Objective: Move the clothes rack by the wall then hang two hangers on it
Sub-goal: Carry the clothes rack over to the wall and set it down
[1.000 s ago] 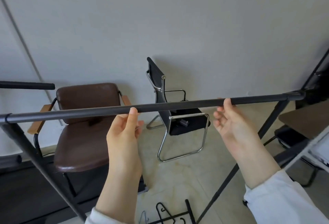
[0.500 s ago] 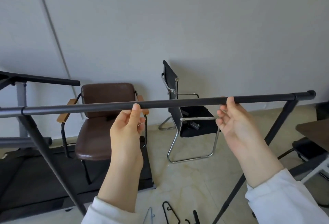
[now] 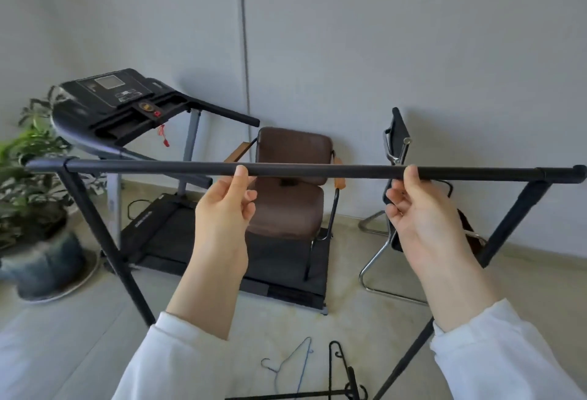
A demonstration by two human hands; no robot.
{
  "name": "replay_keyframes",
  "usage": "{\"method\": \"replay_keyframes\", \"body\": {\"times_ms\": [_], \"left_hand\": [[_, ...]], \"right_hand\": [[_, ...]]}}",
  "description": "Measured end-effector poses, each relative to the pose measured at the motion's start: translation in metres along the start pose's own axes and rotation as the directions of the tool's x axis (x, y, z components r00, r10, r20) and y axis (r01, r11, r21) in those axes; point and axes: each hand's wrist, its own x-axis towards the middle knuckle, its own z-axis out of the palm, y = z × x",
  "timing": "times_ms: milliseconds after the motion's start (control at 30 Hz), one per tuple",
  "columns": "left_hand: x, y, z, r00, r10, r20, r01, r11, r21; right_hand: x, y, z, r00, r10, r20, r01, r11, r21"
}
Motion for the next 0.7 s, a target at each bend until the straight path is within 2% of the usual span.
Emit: {"method": "replay_keyframes", "body": {"times_ms": [200,367,533,700], "left_hand": [[-0.031,0.039,-0.067,0.981,0.089,-0.171,-0.094,0.995,-0.024],[-0.053,0.067,-0.114,0.957,0.115,-0.267,-0.132,0.990,-0.047],[-0.087,0.100,-0.181,0.911,0.188,-0.368,-0.212,0.977,-0.025],[-0.123,0.128,-0.246,0.848,0.234,-0.474,-0.275,0.961,-0.017]], "right_hand": [[-0.040,0.012,0.053,0.975,0.074,0.212,-0.074,0.997,-0.008],[-0.074,0.021,0.091,0.952,0.088,0.293,-0.077,0.996,-0.048],[-0.133,0.038,0.140,0.899,0.118,0.421,-0.073,0.990,-0.121],[-0.191,0.058,0.182,0.814,0.168,0.555,-0.107,0.984,-0.142]]}}
